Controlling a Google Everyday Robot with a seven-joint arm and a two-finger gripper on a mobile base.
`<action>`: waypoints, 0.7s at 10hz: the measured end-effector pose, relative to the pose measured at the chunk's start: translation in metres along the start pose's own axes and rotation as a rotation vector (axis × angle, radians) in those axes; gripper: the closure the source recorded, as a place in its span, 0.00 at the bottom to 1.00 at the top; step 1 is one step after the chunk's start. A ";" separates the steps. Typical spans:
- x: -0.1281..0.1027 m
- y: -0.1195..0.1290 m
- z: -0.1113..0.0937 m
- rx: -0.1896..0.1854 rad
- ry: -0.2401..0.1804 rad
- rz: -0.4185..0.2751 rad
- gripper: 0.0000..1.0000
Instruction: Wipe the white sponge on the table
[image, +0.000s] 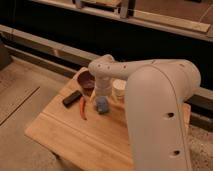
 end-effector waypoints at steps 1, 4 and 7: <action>0.001 0.001 -0.005 -0.005 -0.008 -0.002 0.20; 0.004 0.006 -0.019 -0.016 -0.043 -0.014 0.20; 0.004 0.006 -0.019 -0.015 -0.042 -0.015 0.20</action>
